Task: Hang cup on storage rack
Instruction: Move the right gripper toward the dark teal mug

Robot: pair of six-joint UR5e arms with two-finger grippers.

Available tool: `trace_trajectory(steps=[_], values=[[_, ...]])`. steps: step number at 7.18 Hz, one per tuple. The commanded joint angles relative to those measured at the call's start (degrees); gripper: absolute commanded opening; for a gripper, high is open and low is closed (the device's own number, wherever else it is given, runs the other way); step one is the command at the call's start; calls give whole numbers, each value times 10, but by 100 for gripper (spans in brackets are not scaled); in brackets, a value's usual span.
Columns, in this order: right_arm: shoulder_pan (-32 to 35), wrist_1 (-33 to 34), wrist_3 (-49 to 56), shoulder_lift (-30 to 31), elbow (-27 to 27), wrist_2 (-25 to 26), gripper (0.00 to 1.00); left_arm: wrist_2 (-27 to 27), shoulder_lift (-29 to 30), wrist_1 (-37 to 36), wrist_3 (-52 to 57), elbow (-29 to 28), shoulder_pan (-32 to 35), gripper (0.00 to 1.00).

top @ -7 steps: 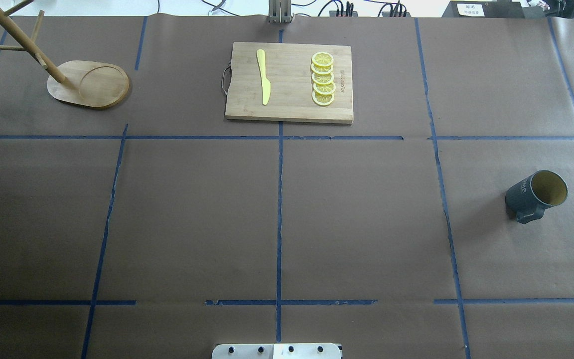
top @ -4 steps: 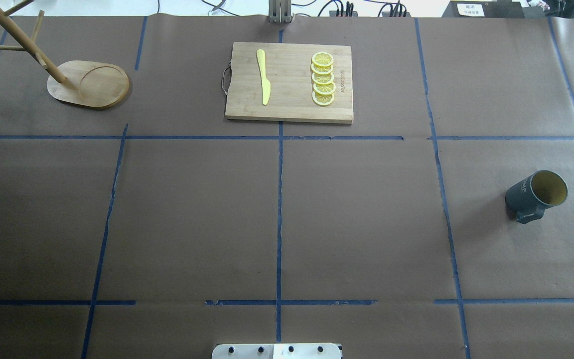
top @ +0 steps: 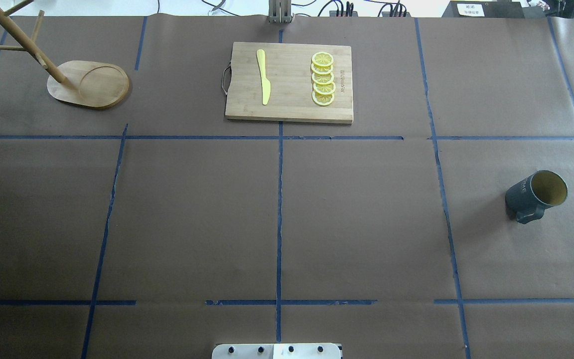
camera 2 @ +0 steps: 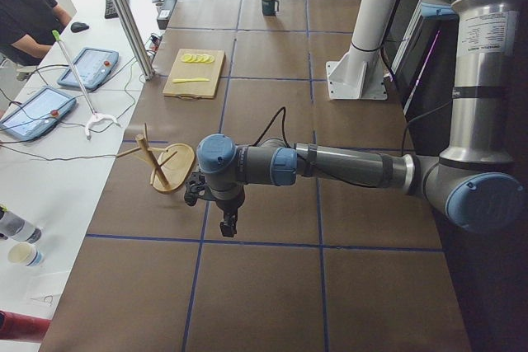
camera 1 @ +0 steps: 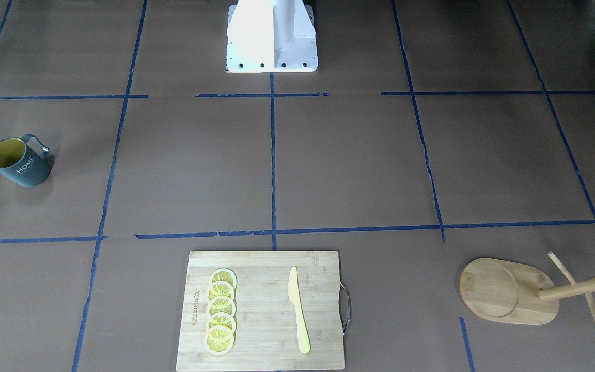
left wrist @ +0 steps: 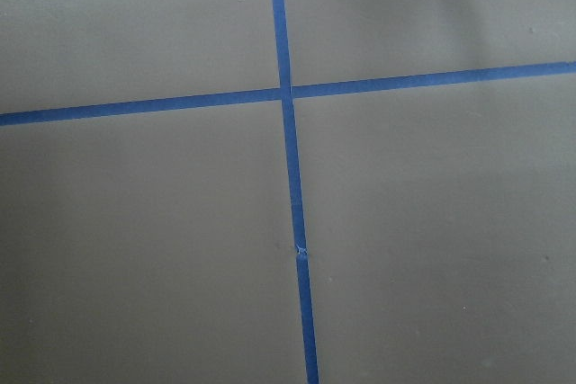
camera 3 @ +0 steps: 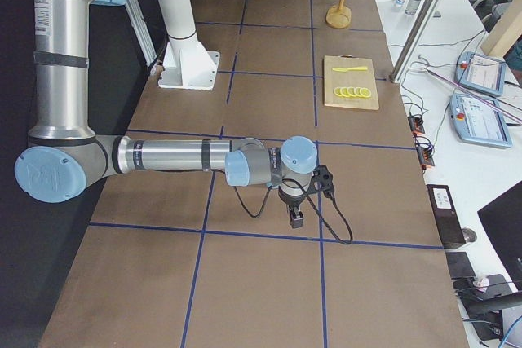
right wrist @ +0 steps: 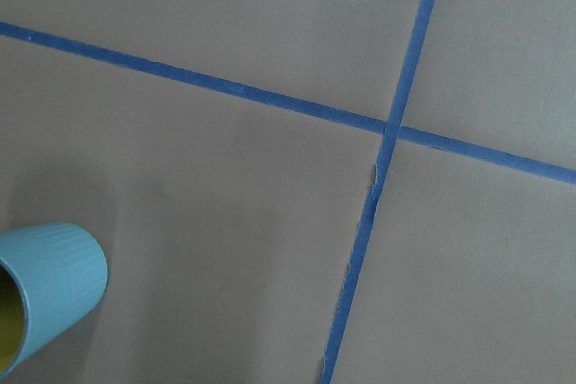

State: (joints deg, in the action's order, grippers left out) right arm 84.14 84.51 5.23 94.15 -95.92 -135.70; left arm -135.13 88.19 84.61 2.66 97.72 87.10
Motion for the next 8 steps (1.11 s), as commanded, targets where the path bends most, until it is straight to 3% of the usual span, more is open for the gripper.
trace_trajectory(steps=[1, 3, 4, 6, 8], values=[[-32, -7, -75, 1, -17, -13, 99, 0, 0, 0, 0, 4, 0, 100], [-82, -97, -219, 2, -33, -9, 97, -1, 0, 0, 0, -2, -2, 100], [-124, -102, -282, 1, -63, 5, 97, -1, 0, 0, 0, -3, -2, 100], [-189, -107, -355, 11, -95, 35, 96, 1, 4, 2, 0, -7, -3, 100], [-214, -159, -352, 45, -76, 52, 94, 1, 7, 2, 0, -7, -4, 100]])
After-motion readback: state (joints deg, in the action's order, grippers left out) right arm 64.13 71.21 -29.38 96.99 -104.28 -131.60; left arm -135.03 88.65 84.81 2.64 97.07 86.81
